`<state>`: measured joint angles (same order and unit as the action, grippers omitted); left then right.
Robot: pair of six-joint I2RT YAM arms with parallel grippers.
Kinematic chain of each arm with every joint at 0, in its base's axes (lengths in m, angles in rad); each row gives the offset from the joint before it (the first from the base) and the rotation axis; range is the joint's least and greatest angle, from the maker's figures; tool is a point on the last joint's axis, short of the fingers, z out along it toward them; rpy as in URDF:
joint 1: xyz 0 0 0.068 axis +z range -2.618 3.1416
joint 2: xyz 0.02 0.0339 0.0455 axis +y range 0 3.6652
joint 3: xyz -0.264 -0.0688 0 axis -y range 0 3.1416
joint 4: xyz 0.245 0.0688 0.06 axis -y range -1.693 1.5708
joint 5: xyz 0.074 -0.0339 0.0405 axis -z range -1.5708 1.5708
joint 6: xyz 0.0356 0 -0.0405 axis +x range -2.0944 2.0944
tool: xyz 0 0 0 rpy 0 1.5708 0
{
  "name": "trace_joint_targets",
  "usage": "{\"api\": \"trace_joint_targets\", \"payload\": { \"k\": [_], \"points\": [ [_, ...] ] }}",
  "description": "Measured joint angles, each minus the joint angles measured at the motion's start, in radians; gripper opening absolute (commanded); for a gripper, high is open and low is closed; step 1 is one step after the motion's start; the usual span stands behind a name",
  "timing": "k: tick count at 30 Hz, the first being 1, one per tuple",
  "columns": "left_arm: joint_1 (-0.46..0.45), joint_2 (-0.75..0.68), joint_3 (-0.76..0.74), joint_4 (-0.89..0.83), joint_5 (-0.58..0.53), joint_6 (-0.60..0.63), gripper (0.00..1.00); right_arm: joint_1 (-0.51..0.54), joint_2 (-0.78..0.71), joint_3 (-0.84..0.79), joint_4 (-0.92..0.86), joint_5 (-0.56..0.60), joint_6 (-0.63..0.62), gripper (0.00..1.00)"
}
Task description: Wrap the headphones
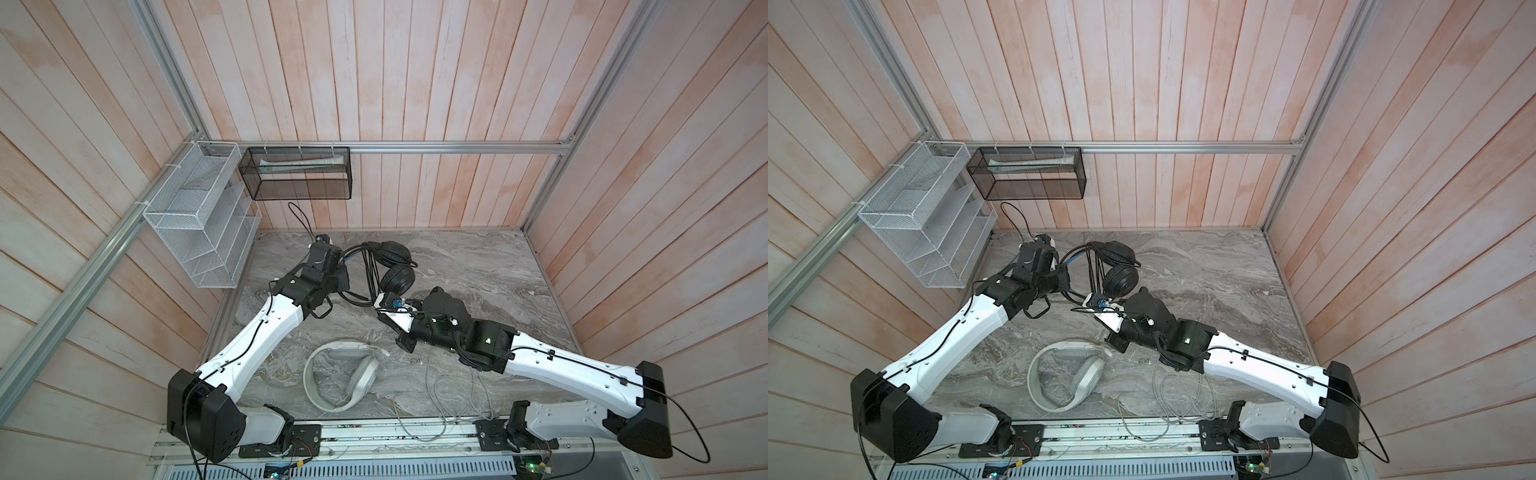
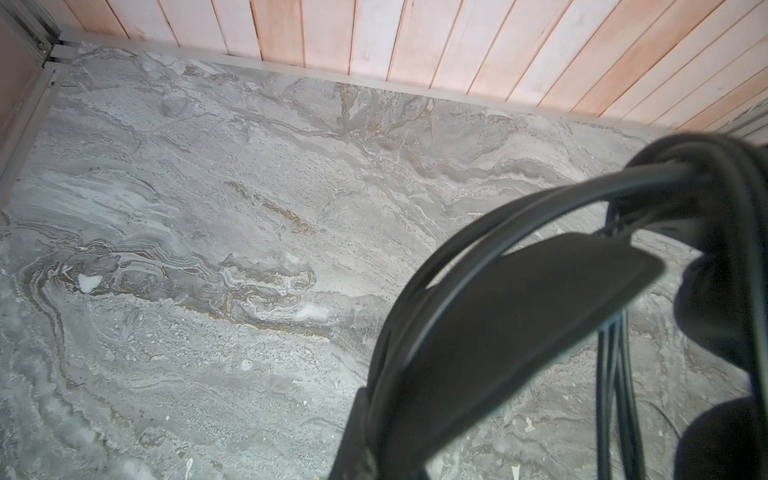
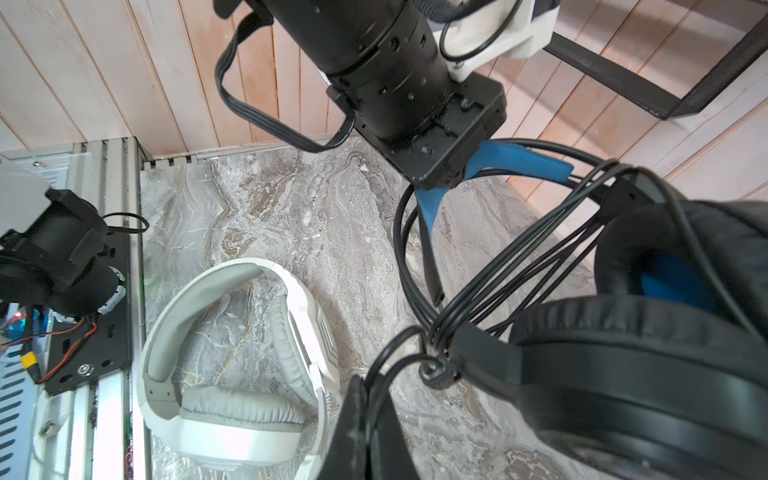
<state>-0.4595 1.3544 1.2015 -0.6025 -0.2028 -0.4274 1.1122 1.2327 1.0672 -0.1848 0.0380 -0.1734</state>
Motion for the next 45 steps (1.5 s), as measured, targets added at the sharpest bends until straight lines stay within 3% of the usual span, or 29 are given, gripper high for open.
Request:
{"api": "trace_joint_targets", "payload": {
  "k": [9, 25, 45],
  "points": [
    [-0.055, -0.068, -0.109, 0.019, -0.024, -0.004, 0.0, 0.001, 0.066, 0.078, -0.064, 0.017, -0.048, 0.0],
    [-0.151, -0.101, -0.171, 0.023, -0.078, -0.011, 0.0, 0.005, 0.127, 0.105, -0.109, 0.024, -0.063, 0.0],
    [-0.249, -0.17, -0.212, 0.034, -0.125, -0.015, 0.0, -0.054, 0.13, 0.085, -0.103, -0.056, 0.003, 0.0]
  ]
}}
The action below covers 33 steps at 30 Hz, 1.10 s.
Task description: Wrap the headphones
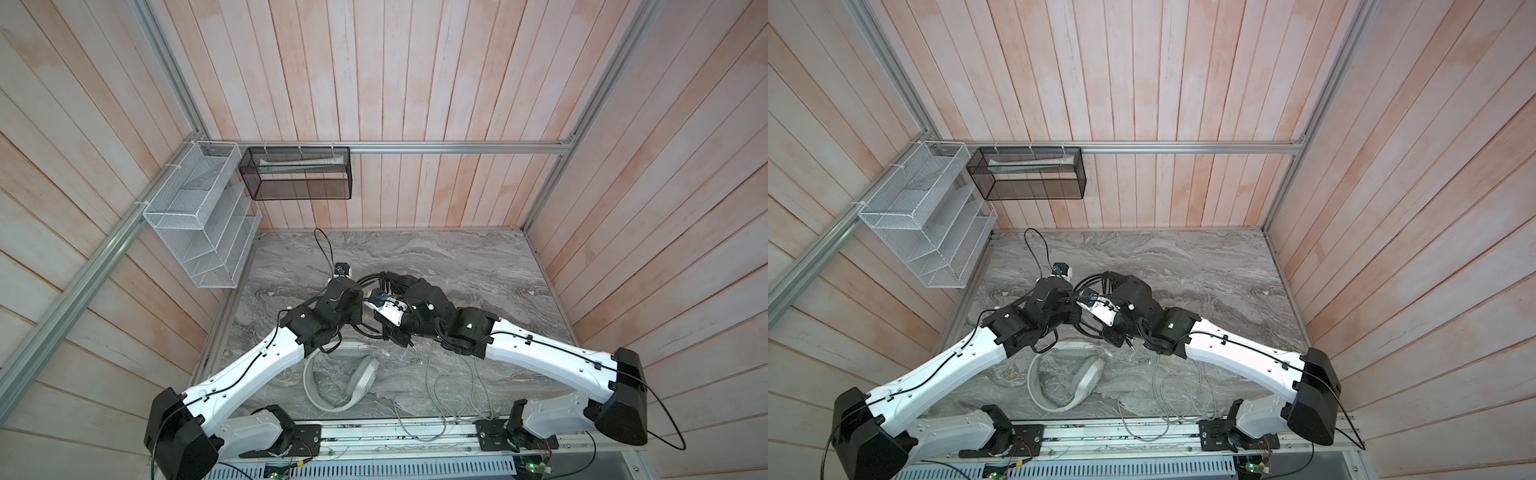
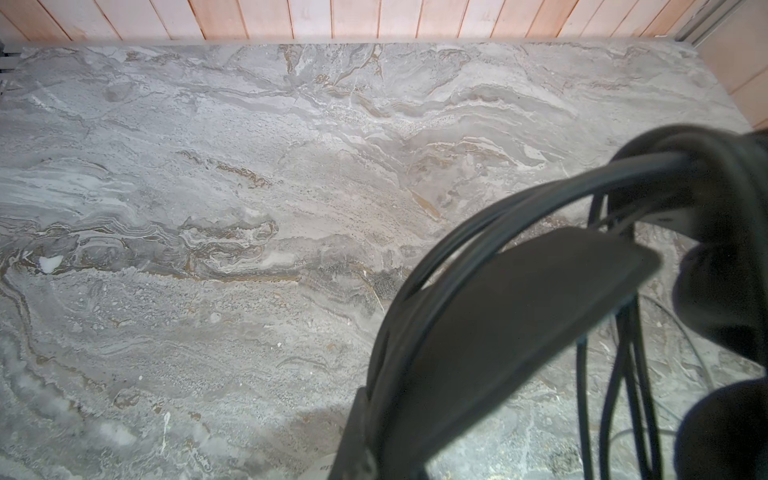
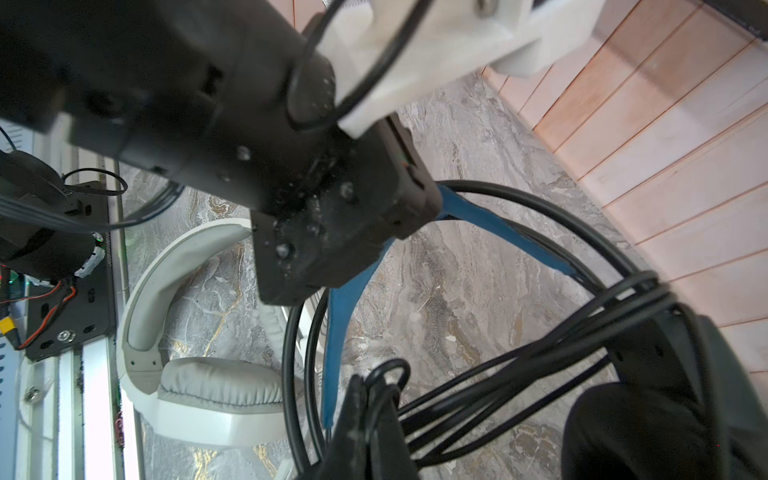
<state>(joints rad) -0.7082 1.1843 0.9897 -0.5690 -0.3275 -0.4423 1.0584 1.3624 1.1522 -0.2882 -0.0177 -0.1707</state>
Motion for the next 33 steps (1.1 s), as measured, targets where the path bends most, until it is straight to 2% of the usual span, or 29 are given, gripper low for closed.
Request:
{"api": "trace_joint_targets", "payload": {
  "k": [6, 13, 33],
  "points": [
    [-0.001, -0.035, -0.012, -0.018, -0.011, -0.004, 0.0, -0.008, 0.0, -0.013, 0.027, -0.011, 0.024, 0.0],
    [-0.004, -0.04, -0.012, -0.022, -0.021, -0.007, 0.0, -0.025, 0.0, -0.015, 0.033, -0.002, 0.072, 0.05],
    [-0.019, 0.024, 0.075, -0.175, -0.005, 0.023, 0.0, -0.072, -0.003, -0.042, 0.06, 0.076, 0.132, 0.32]
  ]
}}
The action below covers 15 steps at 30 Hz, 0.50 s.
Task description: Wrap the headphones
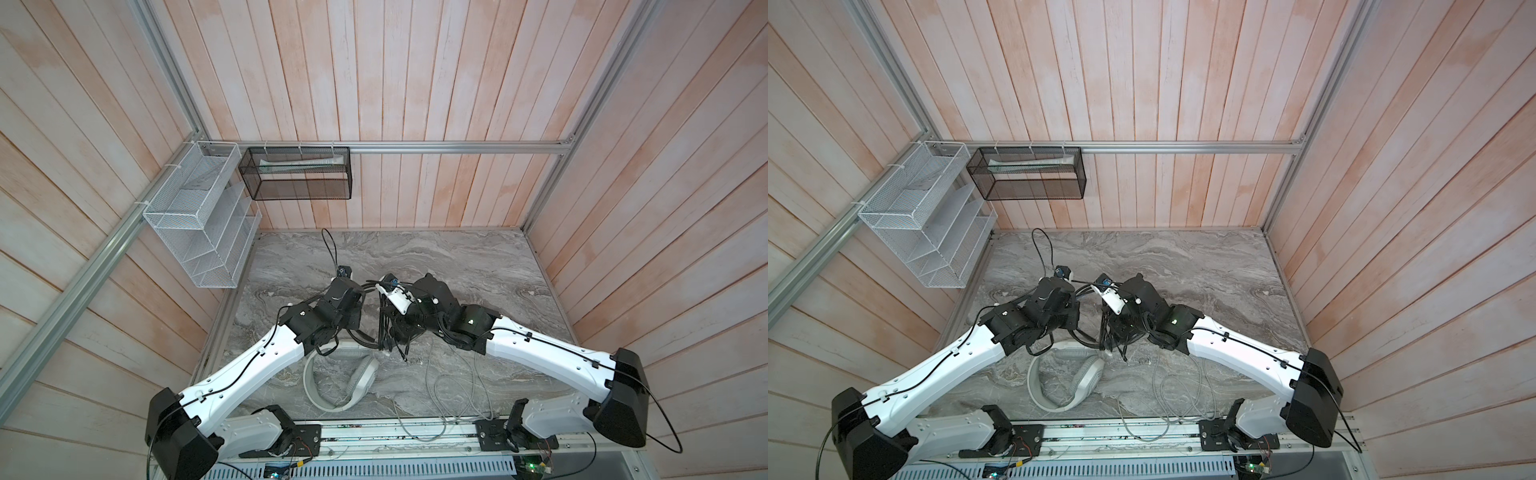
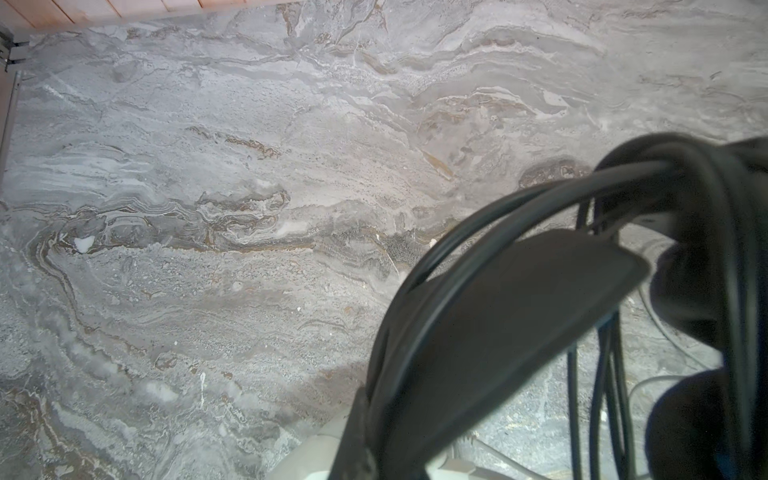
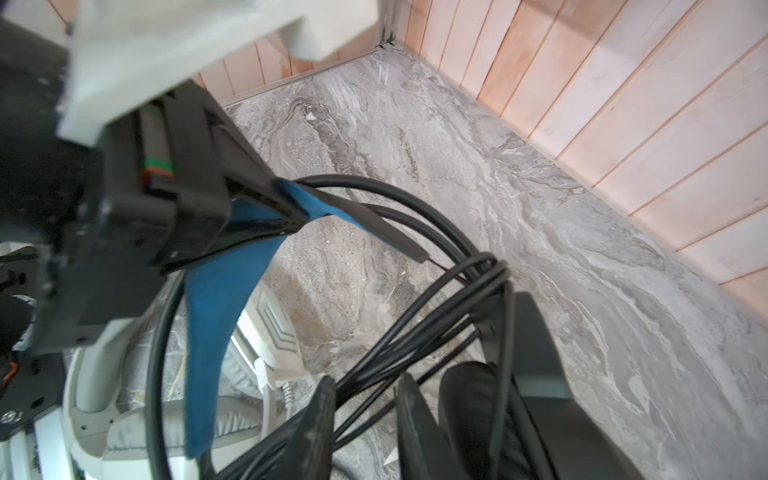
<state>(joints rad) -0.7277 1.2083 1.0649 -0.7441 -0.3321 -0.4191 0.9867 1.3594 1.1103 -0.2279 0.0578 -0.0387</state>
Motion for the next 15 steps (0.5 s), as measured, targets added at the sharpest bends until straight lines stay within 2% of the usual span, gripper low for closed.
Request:
{"api": "trace_joint_targets", "payload": {
  "k": [2, 5, 12, 15],
  "points": [
    [0.001, 0.011, 0.018, -0.013, 0.002, 0.004, 0.0, 0.0, 0.0, -0.001, 0.001, 0.006, 0.006, 0.35],
    [0.001, 0.023, 0.038, -0.029, 0.003, 0.007, 0.0, 0.0, -0.004, -0.001, 0.001, 0.013, 0.015, 0.45],
    [0.018, 0.047, 0.063, -0.036, 0.026, 0.015, 0.0, 0.0, -0.024, 0.001, -0.004, 0.024, 0.022, 0.55],
    [0.035, 0.051, 0.063, -0.048, 0.042, 0.019, 0.0, 0.0, -0.037, 0.006, -0.008, 0.031, 0.029, 0.64]
  ]
}}
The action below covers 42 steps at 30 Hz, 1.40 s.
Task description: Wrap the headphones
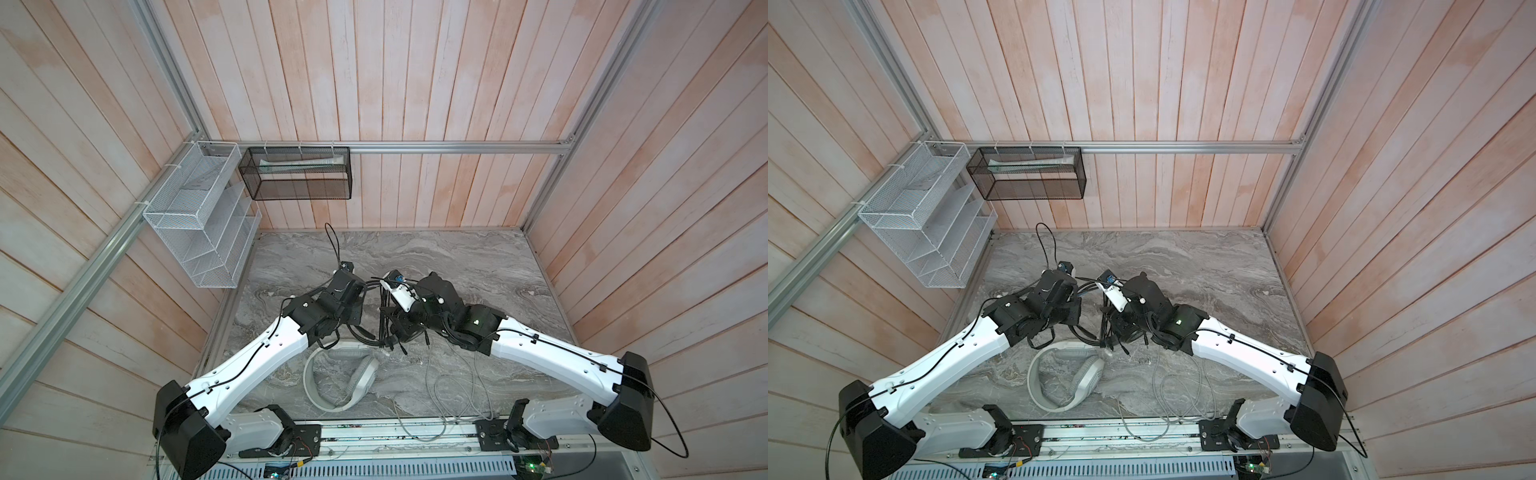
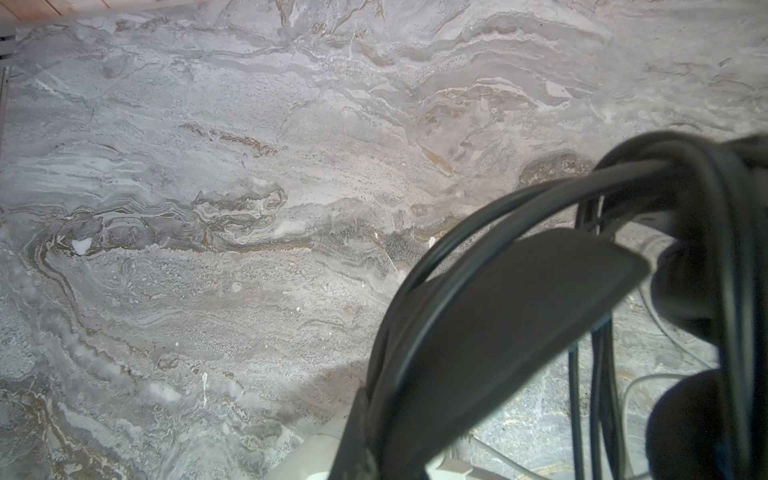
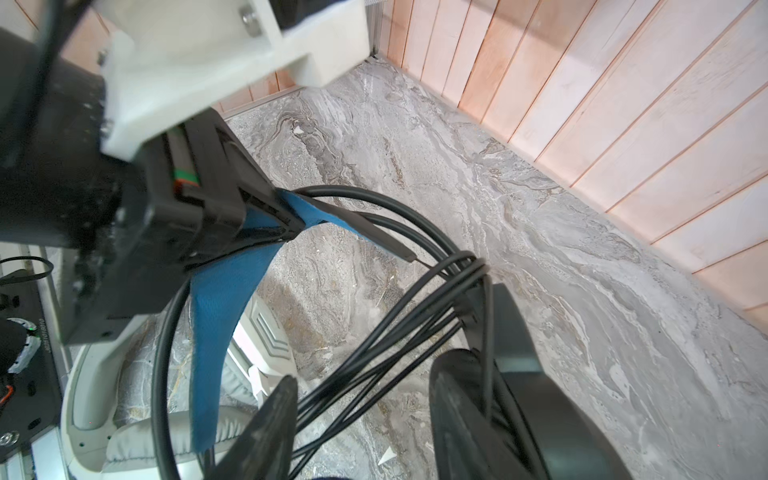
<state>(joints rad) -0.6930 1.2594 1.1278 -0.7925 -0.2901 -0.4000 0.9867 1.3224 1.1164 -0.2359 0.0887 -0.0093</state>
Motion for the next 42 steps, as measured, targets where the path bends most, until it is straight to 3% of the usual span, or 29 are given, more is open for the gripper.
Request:
{"api": "trace_joint_targets", "payload": {
  "k": [4, 14, 20, 29, 42],
  "points": [
    [0.006, 0.014, 0.002, -0.027, 0.015, 0.014, 0.0, -0.004, -0.014, 0.011, -0.006, 0.03, 0.01, 0.7],
    [0.016, 0.029, 0.019, -0.049, 0.036, 0.022, 0.0, -0.008, -0.031, 0.033, -0.039, 0.074, 0.013, 0.74],
    [0.033, 0.002, 0.101, -0.061, 0.031, 0.01, 0.0, -0.009, -0.253, -0.107, 0.041, -0.008, 0.005, 0.81],
    [0.026, -0.019, 0.385, -0.139, 0.065, 0.015, 0.0, -0.011, -0.546, -0.372, 0.382, -0.102, -0.008, 0.87],
    [-0.011, 0.16, 0.799, -0.319, 0.016, 0.092, 0.0, -0.02, -0.687, -0.651, 0.806, -0.088, 0.052, 0.89]
  ]
}}
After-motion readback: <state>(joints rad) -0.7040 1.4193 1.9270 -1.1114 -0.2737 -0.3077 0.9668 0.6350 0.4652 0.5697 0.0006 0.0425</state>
